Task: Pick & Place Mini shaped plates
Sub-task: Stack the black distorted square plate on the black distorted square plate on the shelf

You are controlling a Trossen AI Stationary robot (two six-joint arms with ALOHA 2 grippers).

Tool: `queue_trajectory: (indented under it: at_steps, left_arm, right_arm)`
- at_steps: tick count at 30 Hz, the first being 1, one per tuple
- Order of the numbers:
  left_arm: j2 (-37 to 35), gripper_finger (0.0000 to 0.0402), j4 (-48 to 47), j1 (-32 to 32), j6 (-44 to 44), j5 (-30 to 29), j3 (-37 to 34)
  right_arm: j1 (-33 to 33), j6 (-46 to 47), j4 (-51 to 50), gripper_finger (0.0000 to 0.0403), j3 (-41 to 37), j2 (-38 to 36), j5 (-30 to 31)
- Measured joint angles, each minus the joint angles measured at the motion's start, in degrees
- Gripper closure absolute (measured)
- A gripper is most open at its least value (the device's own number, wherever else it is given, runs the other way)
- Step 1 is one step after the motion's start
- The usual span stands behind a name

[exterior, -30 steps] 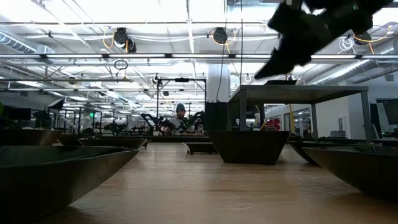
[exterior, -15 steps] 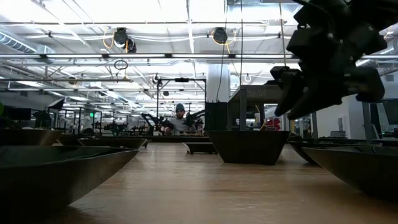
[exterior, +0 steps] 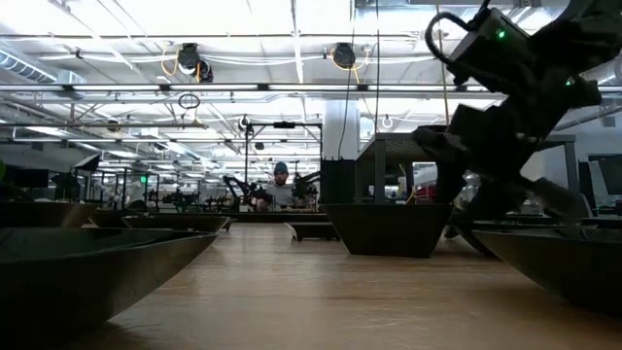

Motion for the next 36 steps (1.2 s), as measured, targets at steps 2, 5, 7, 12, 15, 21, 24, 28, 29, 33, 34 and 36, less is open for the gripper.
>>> queue_trajectory:
  at_steps: [2,5,7,12,15,21,24,28,29,33,34,36]
  left_arm:
    - [0.01,0.0252,0.03,-0.02,-0.56,0.00,0.00]
    - [0.02,0.0252,0.05,-0.02,-1.99,-0.02,0.00]
    - [0.02,0.0252,0.05,-0.02,-2.67,-0.03,0.00]
    - [0.02,0.0252,0.05,-0.02,-4.13,-0.04,-0.02]
    - [0.02,0.0252,0.05,-0.02,-5.24,-0.04,-0.02]
    - [0.02,0.0252,0.26,-0.02,-5.43,-0.04,-0.02]
    - [0.02,0.0252,0.54,-0.02,-5.49,-0.04,-0.02]
    - [0.02,0.0252,0.51,-0.02,-5.80,-0.04,-0.02]
    - [0.02,0.0252,0.51,-0.02,-5.80,-0.04,-0.02]
    - [0.02,0.0252,0.51,-0.02,-4.97,-0.04,-0.02]
    - [0.02,0.0252,0.51,-0.02,-4.81,-0.04,-0.02]
    - [0.02,0.0252,0.51,0.02,-3.86,-0.05,-0.02]
  right_arm:
    - [-0.02,-0.13,1.21,0.0285,0.04,0.86,1.22]
    - [-0.02,-0.32,1.60,0.0301,0.01,0.93,0.99]
    - [-0.02,-0.36,1.79,0.0321,-0.01,0.99,0.93]
    - [-0.04,-0.36,1.80,0.0392,-0.03,1.04,1.06]
    - [-0.04,0.17,1.77,0.0396,-0.05,0.83,1.04]
    - [-0.04,1.90,1.37,0.0402,-0.14,-4.44,1.03]
    - [-0.04,3.55,1.68,0.0402,-0.12,-9.64,1.05]
    - [-0.04,8.35,1.71,0.0402,-0.12,-18.22,1.03]
    - [-0.04,9.77,1.72,0.0402,-0.12,-20.36,1.05]
    - [-0.04,14.30,1.76,0.0402,-0.10,-28.60,1.08]
    - [-0.04,14.88,1.78,0.0403,-0.10,-30.45,1.18]
    - [-0.04,15.67,1.97,0.0403,-0.07,-33.70,2.11]
